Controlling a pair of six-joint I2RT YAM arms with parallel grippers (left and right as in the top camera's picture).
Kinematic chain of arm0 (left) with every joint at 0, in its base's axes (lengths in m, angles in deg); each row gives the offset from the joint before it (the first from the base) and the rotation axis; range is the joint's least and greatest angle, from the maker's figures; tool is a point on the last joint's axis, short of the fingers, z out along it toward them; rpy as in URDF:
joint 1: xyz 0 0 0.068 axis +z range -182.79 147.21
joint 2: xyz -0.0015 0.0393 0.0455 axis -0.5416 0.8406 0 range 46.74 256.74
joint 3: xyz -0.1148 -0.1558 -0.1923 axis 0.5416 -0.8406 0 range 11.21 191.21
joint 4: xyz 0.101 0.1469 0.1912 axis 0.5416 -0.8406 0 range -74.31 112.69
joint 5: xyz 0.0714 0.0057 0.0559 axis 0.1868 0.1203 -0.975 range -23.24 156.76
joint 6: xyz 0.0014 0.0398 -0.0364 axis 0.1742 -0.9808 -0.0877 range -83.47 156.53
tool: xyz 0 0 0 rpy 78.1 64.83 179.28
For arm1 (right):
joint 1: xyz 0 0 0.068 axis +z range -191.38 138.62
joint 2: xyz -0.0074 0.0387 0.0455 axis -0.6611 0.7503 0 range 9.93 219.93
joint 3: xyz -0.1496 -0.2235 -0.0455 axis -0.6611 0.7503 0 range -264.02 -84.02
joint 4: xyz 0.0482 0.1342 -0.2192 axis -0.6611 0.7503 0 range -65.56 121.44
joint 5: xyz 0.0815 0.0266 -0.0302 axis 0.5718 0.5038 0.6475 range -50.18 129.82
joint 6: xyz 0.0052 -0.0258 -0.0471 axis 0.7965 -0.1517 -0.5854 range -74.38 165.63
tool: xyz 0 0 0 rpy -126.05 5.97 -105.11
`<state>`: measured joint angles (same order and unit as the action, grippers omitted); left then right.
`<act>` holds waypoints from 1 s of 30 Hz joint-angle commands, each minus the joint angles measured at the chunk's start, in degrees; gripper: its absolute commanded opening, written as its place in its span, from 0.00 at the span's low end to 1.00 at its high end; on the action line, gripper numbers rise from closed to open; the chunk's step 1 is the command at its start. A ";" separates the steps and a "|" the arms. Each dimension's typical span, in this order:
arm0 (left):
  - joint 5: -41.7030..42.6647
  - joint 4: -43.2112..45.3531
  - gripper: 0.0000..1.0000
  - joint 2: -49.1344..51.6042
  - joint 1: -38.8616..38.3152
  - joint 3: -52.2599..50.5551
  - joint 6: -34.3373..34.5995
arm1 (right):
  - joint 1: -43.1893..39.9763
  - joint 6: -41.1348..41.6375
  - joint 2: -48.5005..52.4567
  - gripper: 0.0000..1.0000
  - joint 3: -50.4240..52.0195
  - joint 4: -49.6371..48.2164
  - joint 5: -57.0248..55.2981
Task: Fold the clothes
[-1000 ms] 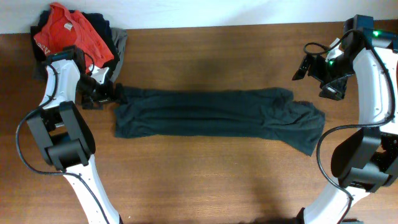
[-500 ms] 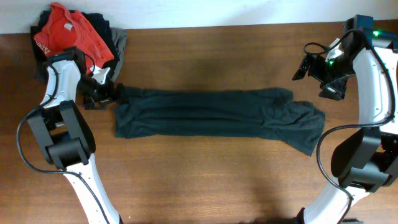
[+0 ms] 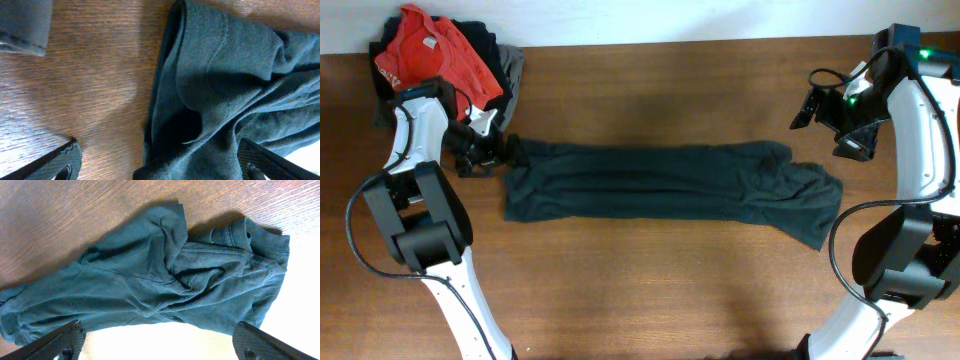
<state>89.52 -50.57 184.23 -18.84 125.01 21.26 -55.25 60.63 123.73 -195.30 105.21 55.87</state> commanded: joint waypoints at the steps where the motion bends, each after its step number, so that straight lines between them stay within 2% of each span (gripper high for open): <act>1: 2.43 -0.07 0.99 3.23 0.04 -0.50 -1.14 | 0.35 0.07 0.09 0.99 -0.63 0.04 -0.22; 10: 3.85 -0.33 0.99 4.68 0.02 -1.38 -1.20 | 0.35 0.07 0.09 0.99 -0.63 0.02 -0.22; 14: 7.93 -0.96 0.99 5.40 -0.07 -1.53 -4.17 | 0.35 0.07 0.09 0.99 -0.63 0.04 -0.22; 30: 7.91 -3.85 0.94 5.44 -3.15 -2.45 -4.13 | 0.35 0.07 0.09 0.99 -0.63 0.04 -0.22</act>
<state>98.33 -54.37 185.61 -20.35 124.73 18.07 -55.25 60.65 123.73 -195.30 105.21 55.87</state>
